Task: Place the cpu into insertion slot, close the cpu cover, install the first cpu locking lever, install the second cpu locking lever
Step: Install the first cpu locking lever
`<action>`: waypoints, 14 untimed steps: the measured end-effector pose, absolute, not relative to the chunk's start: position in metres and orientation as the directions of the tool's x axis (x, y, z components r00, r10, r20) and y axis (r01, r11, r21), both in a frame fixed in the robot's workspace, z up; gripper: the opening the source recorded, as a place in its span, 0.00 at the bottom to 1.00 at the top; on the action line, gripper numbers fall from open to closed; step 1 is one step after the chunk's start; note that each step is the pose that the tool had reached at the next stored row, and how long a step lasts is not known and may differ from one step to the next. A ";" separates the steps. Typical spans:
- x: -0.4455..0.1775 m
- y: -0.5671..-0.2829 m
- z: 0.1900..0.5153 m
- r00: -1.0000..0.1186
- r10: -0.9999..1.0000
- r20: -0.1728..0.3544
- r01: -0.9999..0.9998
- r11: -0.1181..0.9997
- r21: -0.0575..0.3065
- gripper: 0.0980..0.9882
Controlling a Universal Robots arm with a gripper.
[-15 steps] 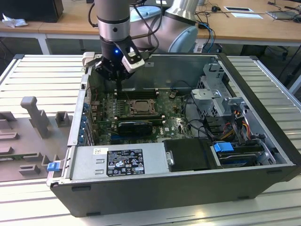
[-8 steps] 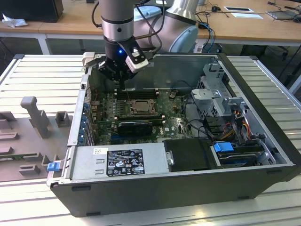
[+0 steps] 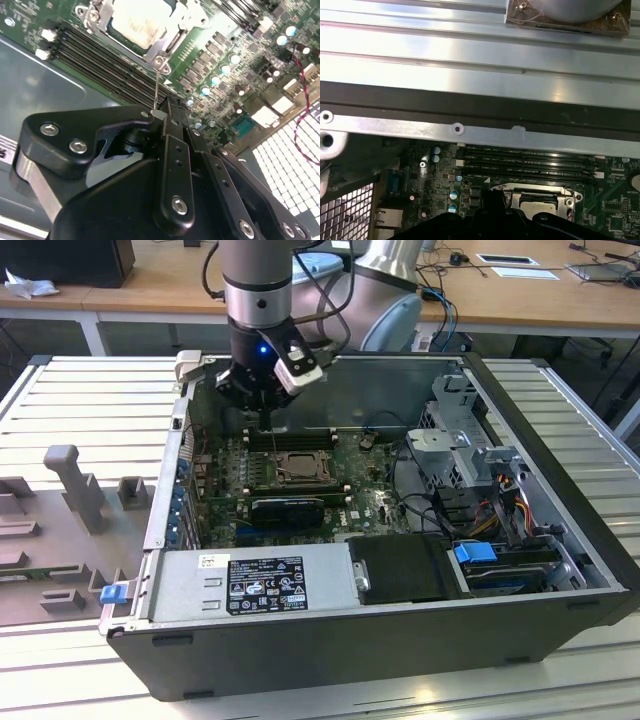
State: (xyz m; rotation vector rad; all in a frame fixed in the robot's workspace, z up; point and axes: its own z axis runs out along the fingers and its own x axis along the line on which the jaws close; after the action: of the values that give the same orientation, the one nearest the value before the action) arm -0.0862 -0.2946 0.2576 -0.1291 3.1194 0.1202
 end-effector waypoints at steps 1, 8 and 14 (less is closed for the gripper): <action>-0.083 -0.295 0.258 -0.996 -0.082 -0.020 -0.083 0.994 0.076 0.01; -0.063 -0.295 0.257 -0.996 -0.082 -0.021 -0.083 0.993 0.088 0.01; -0.054 -0.298 0.238 -0.998 -0.061 -0.025 -0.063 0.989 0.135 0.01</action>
State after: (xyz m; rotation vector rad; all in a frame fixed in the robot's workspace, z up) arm -0.0545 -0.2978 0.2375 -0.0969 3.1120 0.2125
